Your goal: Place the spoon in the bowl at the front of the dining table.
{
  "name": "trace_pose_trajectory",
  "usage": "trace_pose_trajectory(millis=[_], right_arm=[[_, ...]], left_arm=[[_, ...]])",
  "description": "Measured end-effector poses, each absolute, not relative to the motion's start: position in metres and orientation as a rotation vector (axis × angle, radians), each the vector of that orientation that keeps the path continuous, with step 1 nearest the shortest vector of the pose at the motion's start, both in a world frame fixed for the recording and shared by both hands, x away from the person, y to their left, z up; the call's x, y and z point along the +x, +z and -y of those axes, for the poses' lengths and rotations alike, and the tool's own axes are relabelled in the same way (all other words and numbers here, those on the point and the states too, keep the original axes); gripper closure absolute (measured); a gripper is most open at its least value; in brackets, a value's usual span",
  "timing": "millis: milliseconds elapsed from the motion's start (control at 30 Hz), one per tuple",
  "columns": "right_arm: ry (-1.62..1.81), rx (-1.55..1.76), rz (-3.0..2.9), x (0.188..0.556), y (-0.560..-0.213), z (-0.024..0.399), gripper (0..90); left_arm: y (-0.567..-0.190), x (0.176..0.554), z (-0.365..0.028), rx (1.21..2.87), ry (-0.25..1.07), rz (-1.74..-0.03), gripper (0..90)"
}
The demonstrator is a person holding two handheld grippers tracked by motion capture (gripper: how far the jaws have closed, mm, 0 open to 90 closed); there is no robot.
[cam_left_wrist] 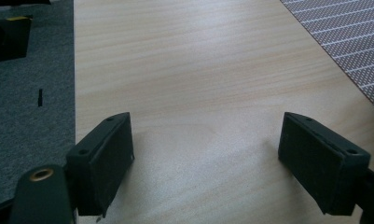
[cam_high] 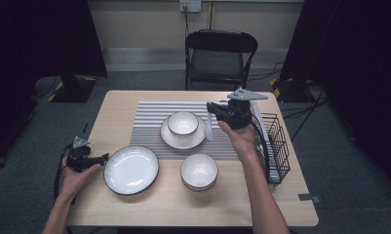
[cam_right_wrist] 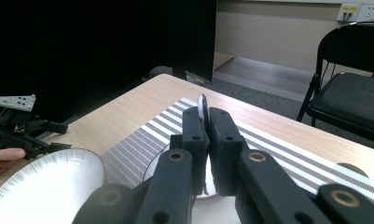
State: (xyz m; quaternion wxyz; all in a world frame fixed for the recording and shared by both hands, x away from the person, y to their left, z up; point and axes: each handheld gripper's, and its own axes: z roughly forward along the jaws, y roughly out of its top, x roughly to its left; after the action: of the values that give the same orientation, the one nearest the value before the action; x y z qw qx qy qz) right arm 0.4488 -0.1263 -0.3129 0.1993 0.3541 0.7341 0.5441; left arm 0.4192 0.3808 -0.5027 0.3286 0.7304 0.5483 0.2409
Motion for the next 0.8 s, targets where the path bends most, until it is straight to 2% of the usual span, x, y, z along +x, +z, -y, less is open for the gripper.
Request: trace_pose_trajectory(millis=[800], right_arm=[[1.538,0.983,-2.110,0.471,-0.315,0.091,86.6]], left_arm=[[-0.503,0.419,-0.381,1.912,0.630,-1.434,17.5]])
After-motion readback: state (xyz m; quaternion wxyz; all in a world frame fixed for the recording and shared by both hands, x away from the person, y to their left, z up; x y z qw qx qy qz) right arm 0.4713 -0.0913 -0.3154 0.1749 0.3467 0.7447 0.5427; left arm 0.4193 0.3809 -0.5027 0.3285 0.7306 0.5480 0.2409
